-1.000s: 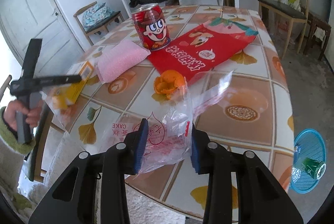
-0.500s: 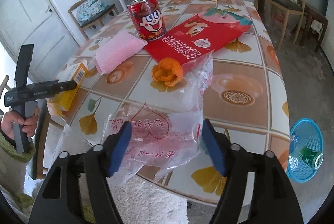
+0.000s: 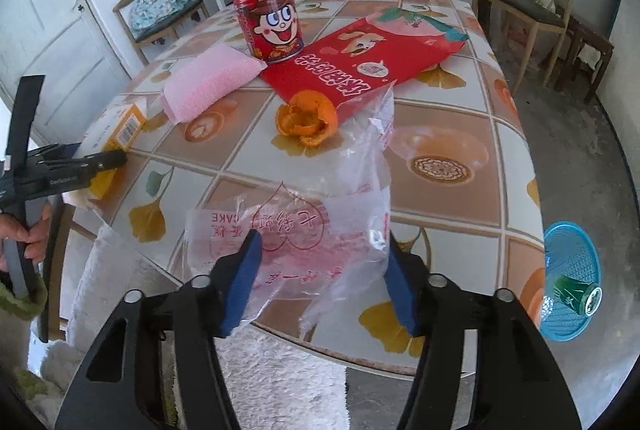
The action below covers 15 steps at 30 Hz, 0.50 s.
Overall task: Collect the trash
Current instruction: 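Lift the yellow-white medicine box with the left tool while the right tool holds the bag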
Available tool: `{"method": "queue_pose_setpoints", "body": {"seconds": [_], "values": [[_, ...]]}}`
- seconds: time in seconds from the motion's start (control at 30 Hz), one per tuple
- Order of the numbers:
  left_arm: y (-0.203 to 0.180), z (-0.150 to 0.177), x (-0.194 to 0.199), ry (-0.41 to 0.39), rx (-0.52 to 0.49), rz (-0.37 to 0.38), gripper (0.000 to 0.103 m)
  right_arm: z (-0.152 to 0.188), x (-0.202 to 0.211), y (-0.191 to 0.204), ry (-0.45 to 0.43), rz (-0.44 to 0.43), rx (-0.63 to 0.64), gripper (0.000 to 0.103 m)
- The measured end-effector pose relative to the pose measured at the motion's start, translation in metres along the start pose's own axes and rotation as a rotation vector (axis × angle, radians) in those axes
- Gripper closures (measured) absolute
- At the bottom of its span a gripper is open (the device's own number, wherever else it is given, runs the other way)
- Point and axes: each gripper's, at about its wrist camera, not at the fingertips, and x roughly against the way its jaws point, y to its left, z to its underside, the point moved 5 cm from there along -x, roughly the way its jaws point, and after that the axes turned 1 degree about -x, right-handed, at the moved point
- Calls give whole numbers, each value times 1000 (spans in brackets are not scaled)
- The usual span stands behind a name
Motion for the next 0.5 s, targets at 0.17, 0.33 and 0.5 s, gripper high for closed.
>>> {"method": "queue_pose_setpoints", "body": {"seconds": [0.17,0.33,0.5], "values": [[-1,4,9,-25,-4,-24,29,-1,4,-4,-11,-6,-29,64],[-2,6,16,-52,-21,-64,30,-3,9,-7,-24,-20,-65,68],[-3,7,26,-74,-22,-67,31,-6,21,-8,-52,-28,-76,70]]}}
